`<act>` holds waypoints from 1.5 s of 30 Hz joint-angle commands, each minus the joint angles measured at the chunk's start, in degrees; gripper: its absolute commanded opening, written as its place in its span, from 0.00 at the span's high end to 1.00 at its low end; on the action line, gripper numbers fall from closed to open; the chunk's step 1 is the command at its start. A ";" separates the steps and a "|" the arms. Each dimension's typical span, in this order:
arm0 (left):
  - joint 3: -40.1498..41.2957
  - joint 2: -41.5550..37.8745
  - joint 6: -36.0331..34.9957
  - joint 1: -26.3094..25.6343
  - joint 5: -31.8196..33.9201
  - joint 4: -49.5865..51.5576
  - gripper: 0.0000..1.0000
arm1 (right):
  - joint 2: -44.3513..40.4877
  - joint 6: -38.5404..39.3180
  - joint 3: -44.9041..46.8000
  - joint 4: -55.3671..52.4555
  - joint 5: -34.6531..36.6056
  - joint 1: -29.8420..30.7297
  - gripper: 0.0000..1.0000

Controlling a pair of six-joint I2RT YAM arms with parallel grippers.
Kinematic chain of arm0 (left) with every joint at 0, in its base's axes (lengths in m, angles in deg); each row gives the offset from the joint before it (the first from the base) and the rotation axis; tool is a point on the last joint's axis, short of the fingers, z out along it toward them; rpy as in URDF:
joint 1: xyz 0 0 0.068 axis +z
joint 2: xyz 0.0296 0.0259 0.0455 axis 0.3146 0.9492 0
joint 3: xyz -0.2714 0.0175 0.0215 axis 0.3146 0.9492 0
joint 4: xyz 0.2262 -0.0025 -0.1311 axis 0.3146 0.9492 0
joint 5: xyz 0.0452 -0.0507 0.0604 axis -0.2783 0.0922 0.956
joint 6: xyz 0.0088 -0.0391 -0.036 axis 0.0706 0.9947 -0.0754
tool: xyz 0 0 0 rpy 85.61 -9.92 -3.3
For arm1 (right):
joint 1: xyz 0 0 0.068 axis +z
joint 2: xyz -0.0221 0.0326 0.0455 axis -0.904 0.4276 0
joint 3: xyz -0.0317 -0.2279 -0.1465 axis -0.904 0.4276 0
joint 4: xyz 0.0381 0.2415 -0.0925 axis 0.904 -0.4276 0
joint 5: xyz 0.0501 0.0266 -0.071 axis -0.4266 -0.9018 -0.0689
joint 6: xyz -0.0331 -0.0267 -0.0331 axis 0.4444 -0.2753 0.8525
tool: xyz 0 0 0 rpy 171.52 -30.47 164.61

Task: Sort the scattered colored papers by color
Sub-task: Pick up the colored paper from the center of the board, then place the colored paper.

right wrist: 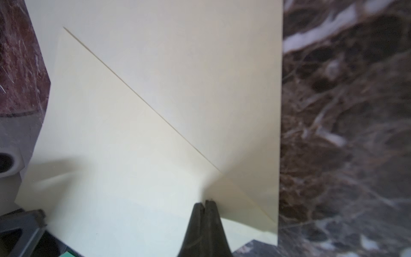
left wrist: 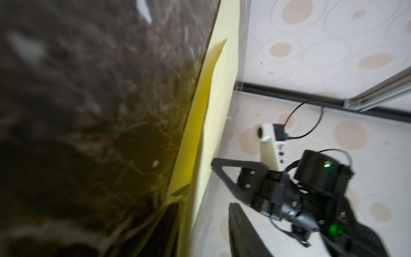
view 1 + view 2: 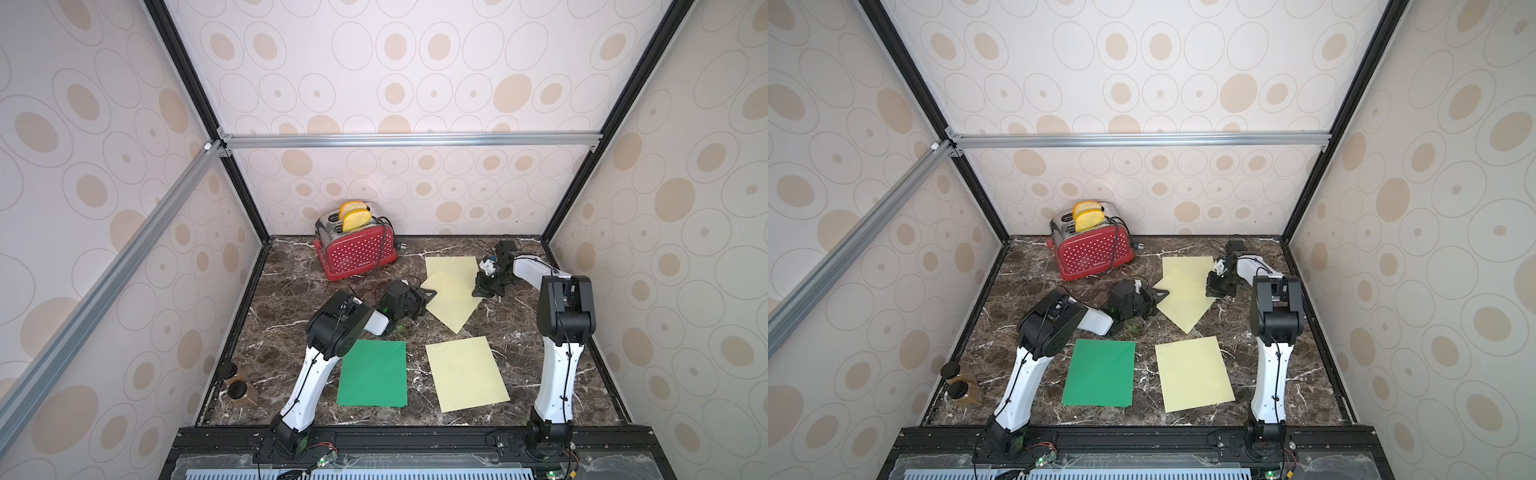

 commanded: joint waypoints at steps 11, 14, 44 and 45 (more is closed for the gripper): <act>-8.84 -4.71 -14.17 0.56 -1.09 12.32 1.00 | -13.46 1.21 -4.05 -4.57 0.67 -0.55 0.37; -10.03 -5.22 -12.26 0.48 -3.46 7.21 1.00 | -18.72 1.81 -5.37 -8.64 2.65 -0.70 0.34; 5.33 -28.47 -5.21 -22.28 4.97 11.67 1.00 | -59.44 1.84 17.95 -20.57 6.08 -1.25 0.25; 6.29 -28.92 -6.23 -23.05 5.76 13.37 1.00 | -60.04 2.45 18.11 -20.78 6.23 -1.26 0.24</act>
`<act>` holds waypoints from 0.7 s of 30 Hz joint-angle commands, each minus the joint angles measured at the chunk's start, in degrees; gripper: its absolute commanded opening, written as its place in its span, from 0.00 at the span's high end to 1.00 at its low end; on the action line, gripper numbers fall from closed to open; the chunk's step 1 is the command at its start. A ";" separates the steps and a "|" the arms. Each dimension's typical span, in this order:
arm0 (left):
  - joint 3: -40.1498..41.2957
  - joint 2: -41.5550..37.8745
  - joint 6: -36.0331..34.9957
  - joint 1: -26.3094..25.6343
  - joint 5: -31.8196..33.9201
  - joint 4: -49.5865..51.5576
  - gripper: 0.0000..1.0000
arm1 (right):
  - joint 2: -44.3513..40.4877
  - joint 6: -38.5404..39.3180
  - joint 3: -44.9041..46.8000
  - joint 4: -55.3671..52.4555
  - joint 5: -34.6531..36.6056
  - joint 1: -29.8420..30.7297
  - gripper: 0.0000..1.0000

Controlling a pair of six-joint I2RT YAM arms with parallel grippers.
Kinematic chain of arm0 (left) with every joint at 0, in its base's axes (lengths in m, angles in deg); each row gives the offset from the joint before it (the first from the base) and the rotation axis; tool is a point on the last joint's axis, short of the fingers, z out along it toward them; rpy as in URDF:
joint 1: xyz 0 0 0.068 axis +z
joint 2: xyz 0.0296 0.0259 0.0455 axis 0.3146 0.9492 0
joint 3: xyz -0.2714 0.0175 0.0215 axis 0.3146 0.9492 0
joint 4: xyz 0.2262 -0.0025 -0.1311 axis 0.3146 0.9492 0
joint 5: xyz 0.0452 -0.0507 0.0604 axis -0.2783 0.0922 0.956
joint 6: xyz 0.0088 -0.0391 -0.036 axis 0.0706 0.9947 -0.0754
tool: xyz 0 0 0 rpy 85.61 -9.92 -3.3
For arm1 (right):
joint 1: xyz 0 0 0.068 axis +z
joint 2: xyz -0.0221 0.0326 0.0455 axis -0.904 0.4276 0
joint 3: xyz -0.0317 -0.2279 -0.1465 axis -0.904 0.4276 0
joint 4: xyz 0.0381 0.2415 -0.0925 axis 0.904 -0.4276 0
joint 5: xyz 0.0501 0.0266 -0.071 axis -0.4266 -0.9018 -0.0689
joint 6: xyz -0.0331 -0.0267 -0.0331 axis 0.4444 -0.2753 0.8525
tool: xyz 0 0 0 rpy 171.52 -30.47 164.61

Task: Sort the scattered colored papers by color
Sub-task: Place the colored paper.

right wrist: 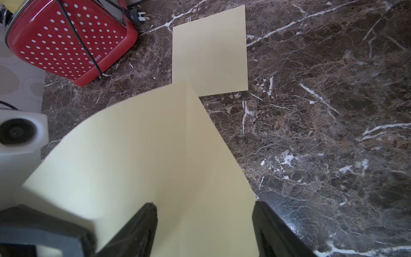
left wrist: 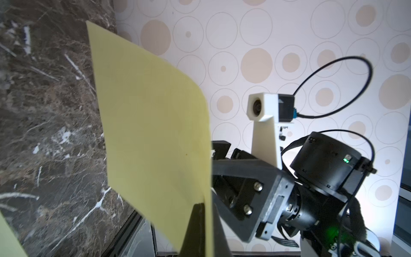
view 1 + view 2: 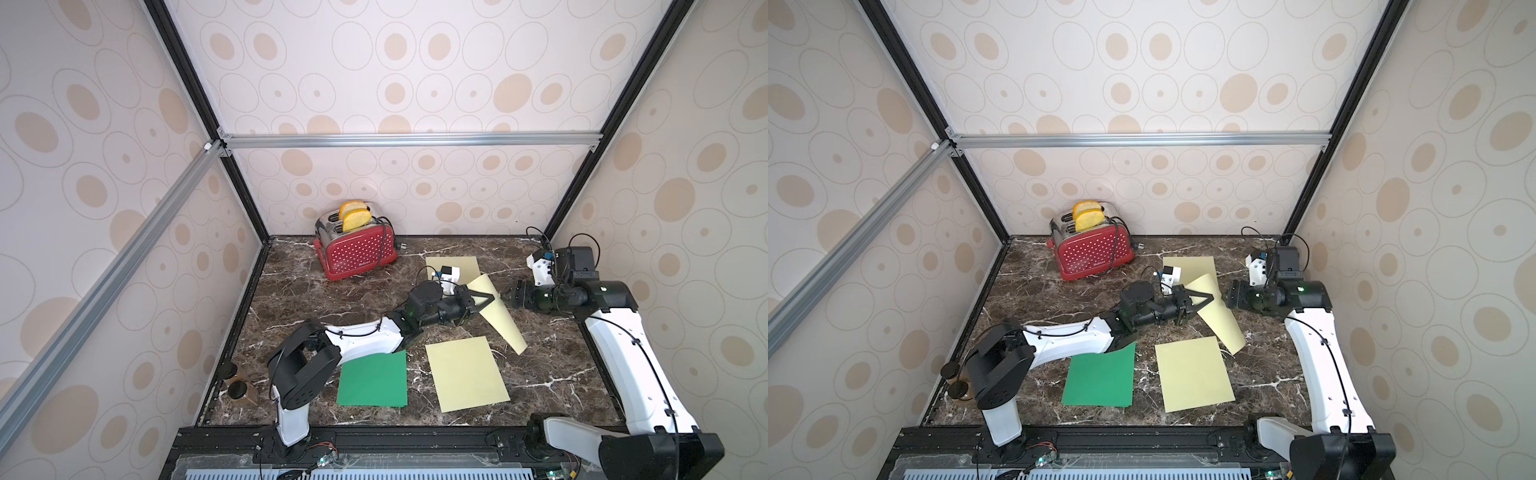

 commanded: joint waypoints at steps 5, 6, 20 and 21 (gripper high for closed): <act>5.59 2.76 -5.23 -5.79 4.21 7.95 1.00 | -3.21 3.52 1.20 -3.64 1.21 -0.79 0.22; 5.52 3.87 -5.60 -6.24 3.95 7.98 1.00 | -3.41 3.52 1.96 -3.50 1.10 -0.79 0.22; 1.26 8.11 -12.52 -5.54 0.95 17.59 1.00 | -3.20 3.02 7.86 -1.58 -3.70 0.19 0.24; 1.57 7.92 -12.57 -5.39 0.78 17.79 1.00 | -3.29 2.98 8.29 -1.50 -3.76 0.42 0.24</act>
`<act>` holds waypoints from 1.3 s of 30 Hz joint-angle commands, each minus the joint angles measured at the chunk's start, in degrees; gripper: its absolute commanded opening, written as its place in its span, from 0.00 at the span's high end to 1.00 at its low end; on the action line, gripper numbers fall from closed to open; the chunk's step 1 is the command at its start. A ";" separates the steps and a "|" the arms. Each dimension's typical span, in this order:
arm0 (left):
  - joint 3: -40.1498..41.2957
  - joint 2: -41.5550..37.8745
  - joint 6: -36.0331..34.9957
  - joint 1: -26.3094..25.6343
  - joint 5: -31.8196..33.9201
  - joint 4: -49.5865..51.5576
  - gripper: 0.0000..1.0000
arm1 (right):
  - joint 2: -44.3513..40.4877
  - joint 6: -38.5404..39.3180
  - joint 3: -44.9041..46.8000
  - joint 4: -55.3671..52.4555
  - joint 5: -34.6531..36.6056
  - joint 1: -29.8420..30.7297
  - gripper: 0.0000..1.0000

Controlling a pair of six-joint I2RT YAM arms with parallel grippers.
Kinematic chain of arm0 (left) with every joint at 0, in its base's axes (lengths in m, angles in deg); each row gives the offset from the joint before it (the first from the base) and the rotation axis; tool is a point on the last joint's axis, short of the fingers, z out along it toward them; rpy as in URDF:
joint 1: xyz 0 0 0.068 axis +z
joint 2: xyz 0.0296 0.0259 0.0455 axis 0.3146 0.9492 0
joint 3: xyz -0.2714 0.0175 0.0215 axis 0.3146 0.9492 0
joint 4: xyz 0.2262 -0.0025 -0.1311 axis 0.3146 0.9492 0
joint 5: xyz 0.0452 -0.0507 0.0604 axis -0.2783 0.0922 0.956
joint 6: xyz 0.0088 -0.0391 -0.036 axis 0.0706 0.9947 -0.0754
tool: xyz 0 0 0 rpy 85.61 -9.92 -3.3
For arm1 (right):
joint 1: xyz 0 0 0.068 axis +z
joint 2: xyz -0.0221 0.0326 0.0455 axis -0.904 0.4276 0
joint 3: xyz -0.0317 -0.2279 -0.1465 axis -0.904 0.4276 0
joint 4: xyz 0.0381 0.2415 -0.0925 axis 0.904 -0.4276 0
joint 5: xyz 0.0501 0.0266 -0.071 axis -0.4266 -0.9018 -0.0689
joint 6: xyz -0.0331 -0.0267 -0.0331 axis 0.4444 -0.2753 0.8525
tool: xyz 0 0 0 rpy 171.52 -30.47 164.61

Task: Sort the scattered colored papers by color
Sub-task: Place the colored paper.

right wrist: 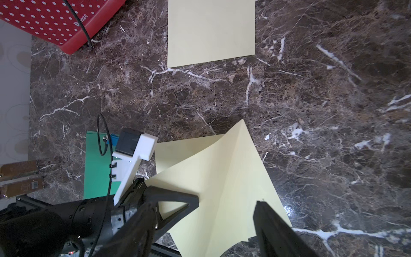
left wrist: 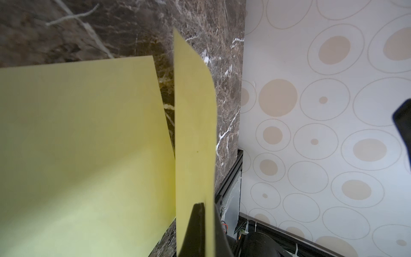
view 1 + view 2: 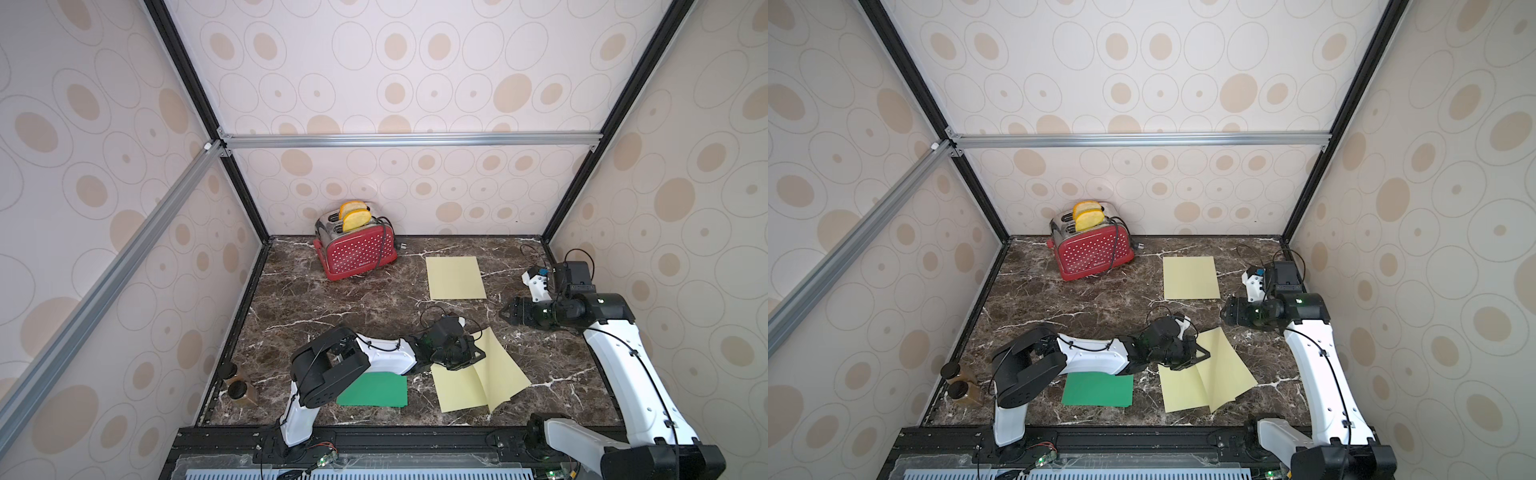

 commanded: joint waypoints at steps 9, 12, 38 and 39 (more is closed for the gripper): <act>-0.15 -1.78 -5.20 1.59 -3.55 5.98 1.00 | -2.27 -0.30 9.60 3.57 -3.30 0.75 0.26; -0.13 -3.20 -7.14 2.68 -4.09 9.18 1.00 | -3.95 -0.81 12.24 4.65 -4.13 0.72 0.27; 0.55 -5.57 -14.36 5.87 -9.56 19.76 1.00 | 2.08 -3.98 22.40 19.18 -8.93 0.55 0.75; 0.37 -5.47 -14.47 5.94 -9.55 19.87 1.00 | 1.97 -4.08 22.66 19.32 -8.93 0.55 0.75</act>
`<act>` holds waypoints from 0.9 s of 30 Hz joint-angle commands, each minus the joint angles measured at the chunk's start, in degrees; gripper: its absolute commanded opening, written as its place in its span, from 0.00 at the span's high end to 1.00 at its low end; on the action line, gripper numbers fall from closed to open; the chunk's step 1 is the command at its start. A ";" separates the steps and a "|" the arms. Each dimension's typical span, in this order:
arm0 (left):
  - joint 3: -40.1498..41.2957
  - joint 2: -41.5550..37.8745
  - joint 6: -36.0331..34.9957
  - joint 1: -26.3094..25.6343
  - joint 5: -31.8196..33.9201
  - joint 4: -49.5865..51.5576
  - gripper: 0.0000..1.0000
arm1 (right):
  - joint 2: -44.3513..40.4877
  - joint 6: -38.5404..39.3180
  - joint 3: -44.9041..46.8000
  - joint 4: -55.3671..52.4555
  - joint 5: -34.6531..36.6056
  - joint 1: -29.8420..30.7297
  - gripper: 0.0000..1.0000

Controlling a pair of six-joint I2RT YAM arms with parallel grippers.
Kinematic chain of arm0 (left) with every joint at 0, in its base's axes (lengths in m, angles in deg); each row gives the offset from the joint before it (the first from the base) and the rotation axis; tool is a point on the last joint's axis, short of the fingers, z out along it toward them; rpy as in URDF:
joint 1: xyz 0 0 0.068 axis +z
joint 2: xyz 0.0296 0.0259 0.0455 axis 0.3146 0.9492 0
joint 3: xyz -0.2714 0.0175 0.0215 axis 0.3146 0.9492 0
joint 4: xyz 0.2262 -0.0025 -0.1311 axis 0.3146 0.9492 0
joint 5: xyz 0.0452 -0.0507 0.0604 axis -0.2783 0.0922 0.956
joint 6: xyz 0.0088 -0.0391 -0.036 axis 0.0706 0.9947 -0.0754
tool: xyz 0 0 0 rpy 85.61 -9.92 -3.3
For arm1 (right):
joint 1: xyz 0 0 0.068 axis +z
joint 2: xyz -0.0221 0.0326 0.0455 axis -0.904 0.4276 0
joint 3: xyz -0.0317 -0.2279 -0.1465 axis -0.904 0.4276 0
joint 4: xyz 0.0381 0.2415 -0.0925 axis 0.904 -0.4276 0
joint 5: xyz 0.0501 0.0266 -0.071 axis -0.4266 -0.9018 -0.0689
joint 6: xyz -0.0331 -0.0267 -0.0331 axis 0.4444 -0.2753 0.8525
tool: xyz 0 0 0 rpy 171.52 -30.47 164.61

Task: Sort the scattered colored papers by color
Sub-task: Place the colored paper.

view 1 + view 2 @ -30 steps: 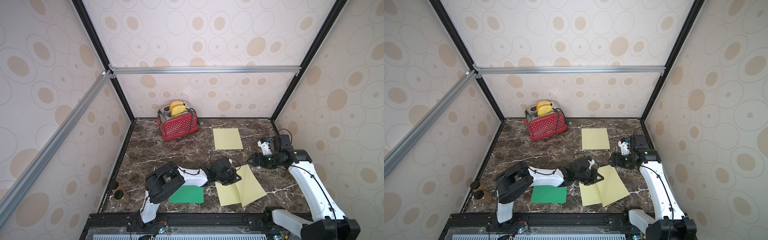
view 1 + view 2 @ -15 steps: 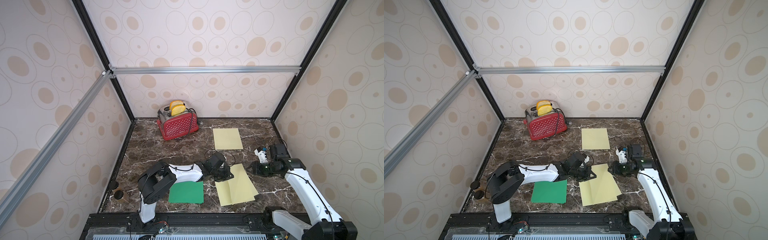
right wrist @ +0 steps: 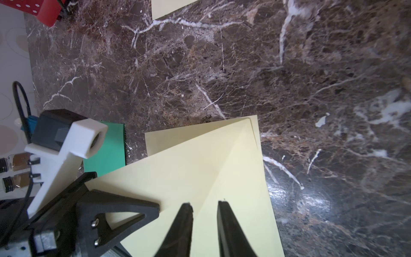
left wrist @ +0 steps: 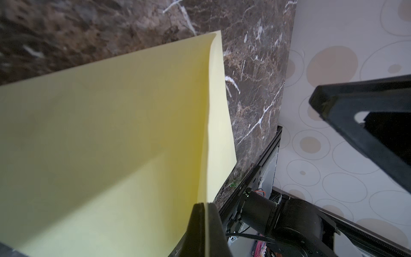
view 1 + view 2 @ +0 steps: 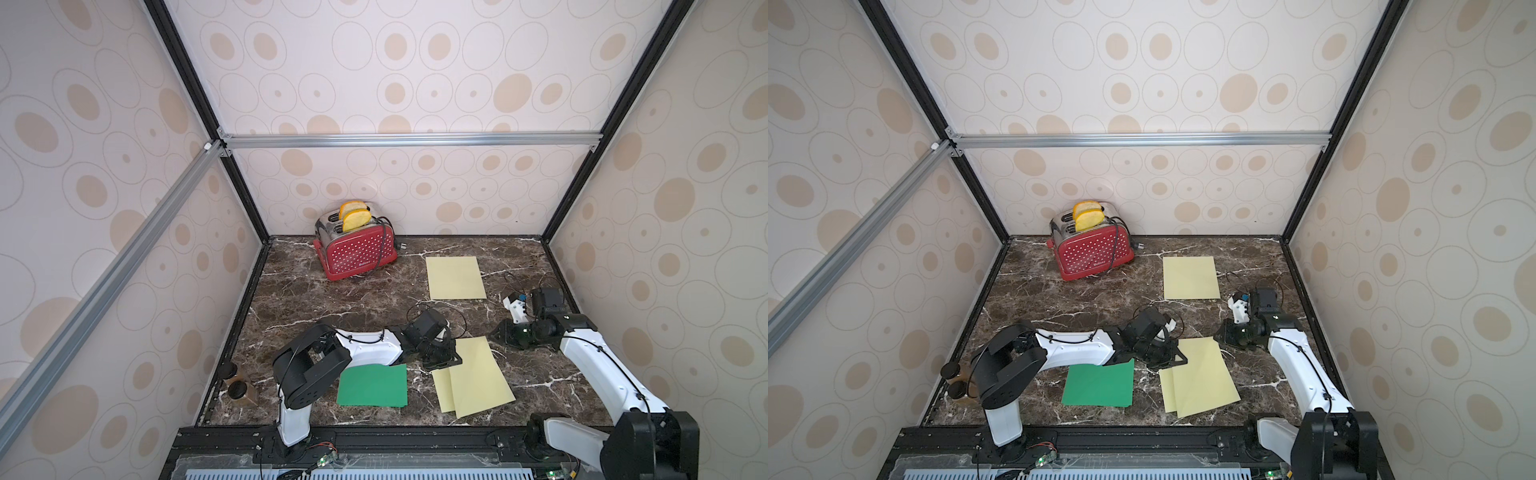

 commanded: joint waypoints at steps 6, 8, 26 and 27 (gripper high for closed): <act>-2.88 1.12 -2.74 0.74 -1.12 1.89 1.00 | 1.11 -0.98 3.12 2.63 -1.93 0.15 0.76; -3.03 1.39 -2.72 0.86 -1.12 1.82 1.00 | 2.16 -1.28 3.94 3.49 -2.73 0.16 0.78; -5.77 3.32 -3.36 2.16 -1.99 2.83 1.00 | 9.83 0.15 7.18 8.41 -0.69 0.15 1.00; -5.72 3.20 -3.43 2.17 -1.99 3.01 1.00 | 10.03 0.25 7.16 8.45 -0.05 0.15 1.00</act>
